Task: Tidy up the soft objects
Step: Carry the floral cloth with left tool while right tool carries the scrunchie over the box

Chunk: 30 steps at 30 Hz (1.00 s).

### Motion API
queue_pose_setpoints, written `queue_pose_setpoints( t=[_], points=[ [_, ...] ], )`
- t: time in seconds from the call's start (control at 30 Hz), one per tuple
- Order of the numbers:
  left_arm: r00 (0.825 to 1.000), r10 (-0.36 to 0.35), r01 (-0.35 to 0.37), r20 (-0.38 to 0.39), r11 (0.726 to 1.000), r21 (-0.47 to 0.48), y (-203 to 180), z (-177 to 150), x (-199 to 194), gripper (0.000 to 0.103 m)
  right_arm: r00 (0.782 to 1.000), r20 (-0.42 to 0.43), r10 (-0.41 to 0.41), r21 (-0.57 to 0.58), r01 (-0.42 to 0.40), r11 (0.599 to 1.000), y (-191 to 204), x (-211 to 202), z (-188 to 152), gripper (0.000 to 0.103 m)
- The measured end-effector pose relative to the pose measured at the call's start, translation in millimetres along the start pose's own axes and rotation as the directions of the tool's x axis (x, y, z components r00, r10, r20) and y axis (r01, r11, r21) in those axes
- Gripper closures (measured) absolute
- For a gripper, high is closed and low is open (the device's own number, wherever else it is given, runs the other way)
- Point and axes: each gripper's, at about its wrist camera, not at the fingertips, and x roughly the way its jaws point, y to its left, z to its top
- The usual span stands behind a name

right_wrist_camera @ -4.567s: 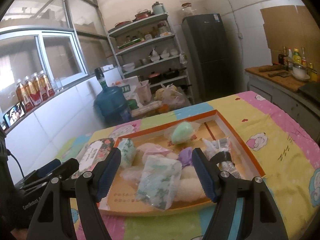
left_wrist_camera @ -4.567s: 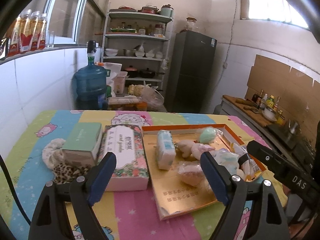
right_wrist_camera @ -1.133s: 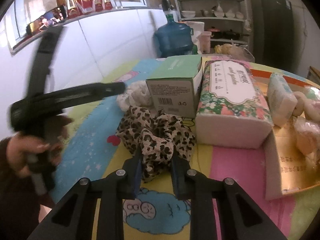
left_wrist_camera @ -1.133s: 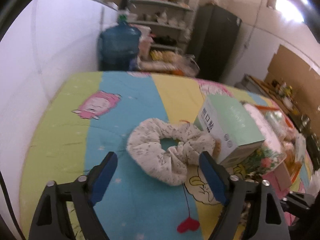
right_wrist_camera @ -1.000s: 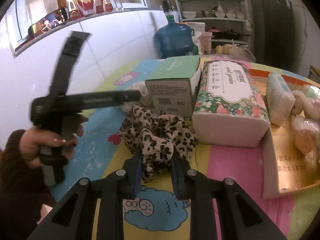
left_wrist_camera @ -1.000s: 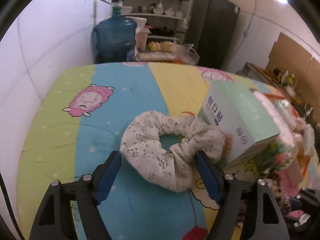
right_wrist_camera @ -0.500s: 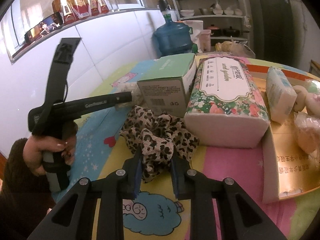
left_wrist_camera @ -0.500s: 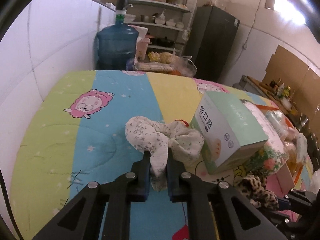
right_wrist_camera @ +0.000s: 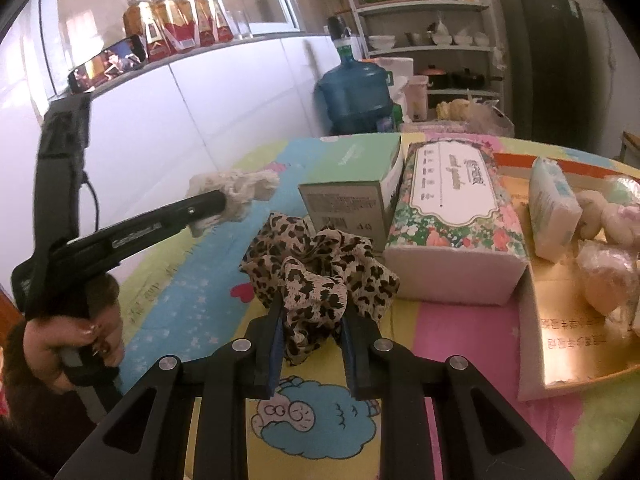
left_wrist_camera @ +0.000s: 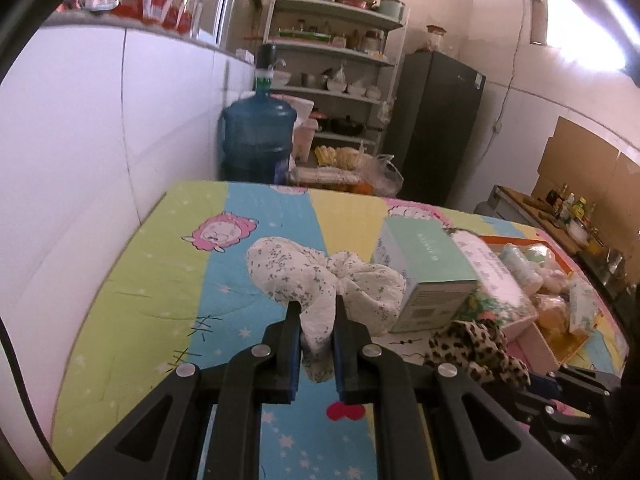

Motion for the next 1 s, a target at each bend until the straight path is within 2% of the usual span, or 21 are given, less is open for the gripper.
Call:
queue_pose_setpoints(
  t=[0.47,0.63,1.0],
  points=[
    [0.998,-0.034,0.032,0.056,0.999,0.028,-44,-9,-40,0.090,0.995,0.092,-0.037,0.010,0.037,0.999,-7,-52,-5,0.078],
    [0.998,-0.032,0.030,0.062,0.999,0.036,-66,-10,-43,0.090,0.989,0.130,-0.069,0.034,0.065,0.997,-21,-75,-8,0.078],
    [0.995,-0.081,0.076,0.059,0.994,0.084,-118,-10,-42,0.090,0.975,0.183,-0.125,0.081,0.111,0.991,-55,-116,-15,0.078]
  ],
)
